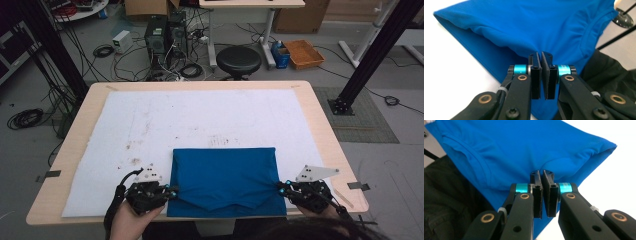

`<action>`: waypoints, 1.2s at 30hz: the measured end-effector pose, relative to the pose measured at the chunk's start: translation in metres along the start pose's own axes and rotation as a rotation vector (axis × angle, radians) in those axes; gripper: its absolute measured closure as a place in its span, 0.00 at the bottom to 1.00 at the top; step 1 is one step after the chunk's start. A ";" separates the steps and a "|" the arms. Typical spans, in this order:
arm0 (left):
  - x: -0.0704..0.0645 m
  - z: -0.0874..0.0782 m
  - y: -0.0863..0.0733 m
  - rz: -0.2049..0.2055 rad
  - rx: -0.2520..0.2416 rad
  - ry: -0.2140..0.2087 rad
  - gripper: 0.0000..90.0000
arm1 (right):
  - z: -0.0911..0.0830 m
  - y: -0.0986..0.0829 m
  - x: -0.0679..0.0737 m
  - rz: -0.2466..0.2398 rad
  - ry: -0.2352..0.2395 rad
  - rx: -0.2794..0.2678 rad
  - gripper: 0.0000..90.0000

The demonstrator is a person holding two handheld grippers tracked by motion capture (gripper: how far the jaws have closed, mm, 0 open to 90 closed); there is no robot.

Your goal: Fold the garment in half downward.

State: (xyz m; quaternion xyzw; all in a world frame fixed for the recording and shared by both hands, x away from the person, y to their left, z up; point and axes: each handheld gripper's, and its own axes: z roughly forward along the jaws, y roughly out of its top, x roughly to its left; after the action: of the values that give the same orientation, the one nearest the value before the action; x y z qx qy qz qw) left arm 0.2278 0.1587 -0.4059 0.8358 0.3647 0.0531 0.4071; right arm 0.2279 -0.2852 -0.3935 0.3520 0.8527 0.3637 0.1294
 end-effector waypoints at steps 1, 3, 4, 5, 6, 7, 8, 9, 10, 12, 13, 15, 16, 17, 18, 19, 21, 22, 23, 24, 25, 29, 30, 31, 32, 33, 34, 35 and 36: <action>0.000 0.000 -0.002 0.009 0.012 0.001 0.96 | 0.000 -0.002 0.002 -0.008 -0.004 0.001 0.97; 0.000 0.001 -0.004 0.007 0.019 0.000 0.96 | -0.001 -0.005 0.004 -0.020 -0.009 0.007 0.97; 0.000 0.002 -0.006 -0.002 0.018 -0.002 0.96 | -0.001 -0.006 0.004 -0.017 -0.010 0.008 0.97; 0.000 0.003 -0.007 0.002 0.024 -0.004 0.96 | 0.000 -0.008 0.004 -0.023 -0.012 0.007 0.97; 0.000 0.003 -0.007 0.002 0.024 -0.004 0.96 | 0.000 -0.009 0.004 -0.015 -0.007 0.009 0.97; 0.000 0.005 -0.010 0.001 0.031 -0.008 0.96 | 0.000 -0.010 0.004 -0.014 -0.006 0.011 0.97; -0.001 0.006 -0.010 0.003 0.037 -0.009 0.96 | 0.001 -0.011 0.004 -0.015 -0.009 0.013 0.97; -0.001 0.006 -0.011 0.003 0.039 -0.008 0.96 | 0.001 -0.012 0.004 -0.022 -0.010 0.013 0.97; -0.002 0.007 -0.012 0.006 0.040 -0.006 0.96 | 0.001 -0.013 0.005 -0.021 -0.012 0.013 0.97; -0.003 0.007 -0.013 0.007 0.045 -0.006 0.96 | 0.002 -0.015 0.007 -0.026 -0.012 0.015 0.97; -0.004 0.007 -0.013 0.010 0.047 -0.006 0.96 | 0.002 -0.015 0.008 -0.033 -0.013 0.018 0.97; -0.004 0.008 -0.014 0.011 0.054 -0.006 0.96 | 0.002 -0.016 0.011 -0.041 -0.016 0.023 0.97; -0.004 0.007 -0.014 0.017 0.057 -0.002 0.96 | 0.002 -0.017 0.012 -0.045 -0.016 0.024 0.97; -0.004 0.008 -0.014 0.018 0.059 -0.001 0.96 | 0.002 -0.017 0.013 -0.050 -0.020 0.024 0.96; -0.004 0.008 -0.015 0.017 0.060 0.000 0.95 | 0.002 -0.017 0.013 -0.057 -0.021 0.027 0.96; -0.004 0.008 -0.015 0.016 0.061 0.006 0.93 | 0.002 -0.017 0.013 -0.058 -0.024 0.028 0.94; -0.005 0.008 -0.015 0.007 0.062 0.019 0.78 | 0.002 -0.017 0.011 -0.057 -0.031 0.022 0.86; -0.005 0.008 -0.014 0.002 0.059 0.024 0.70 | 0.002 -0.017 0.009 -0.051 -0.037 0.014 0.83; -0.005 0.008 -0.014 0.002 0.059 0.024 0.66 | 0.002 -0.017 0.009 -0.051 -0.037 0.014 0.83; -0.003 0.005 -0.010 0.007 0.043 0.031 0.65 | 0.000 -0.015 0.003 -0.038 -0.045 -0.005 0.77; -0.001 0.004 -0.007 0.004 0.031 0.041 0.62 | -0.001 -0.013 0.000 -0.032 -0.059 -0.017 0.73; 0.017 0.002 0.010 -0.026 -0.047 0.091 0.55 | -0.002 0.004 -0.022 -0.002 -0.109 -0.072 0.68; 0.023 0.003 0.015 -0.033 -0.062 0.109 0.54 | -0.001 0.009 -0.029 0.009 -0.118 -0.084 0.67; 0.023 0.003 0.015 -0.033 -0.062 0.109 0.54 | 0.002 0.015 -0.035 0.023 -0.129 -0.095 0.66; 0.035 0.006 0.025 -0.045 -0.092 0.144 0.54 | 0.005 0.020 -0.042 0.037 -0.132 -0.104 0.66; 0.041 0.008 0.028 -0.051 -0.101 0.149 0.54 | 0.009 0.025 -0.049 0.054 -0.134 -0.111 0.65; 0.049 0.012 0.034 -0.064 -0.120 0.164 0.54 | 0.012 0.029 -0.054 0.066 -0.143 -0.112 0.65; 0.056 0.015 0.038 -0.076 -0.130 0.173 0.54 | 0.019 0.035 -0.062 0.082 -0.143 -0.115 0.65; 0.063 0.019 0.042 -0.083 -0.143 0.181 0.54 | 0.026 0.039 -0.068 0.099 -0.150 -0.114 0.65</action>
State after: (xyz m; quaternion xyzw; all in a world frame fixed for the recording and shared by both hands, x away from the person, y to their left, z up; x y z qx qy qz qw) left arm 0.3054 0.1706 -0.4017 0.7806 0.4293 0.1373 0.4330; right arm 0.3087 -0.2996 -0.3862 0.4122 0.8001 0.3901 0.1946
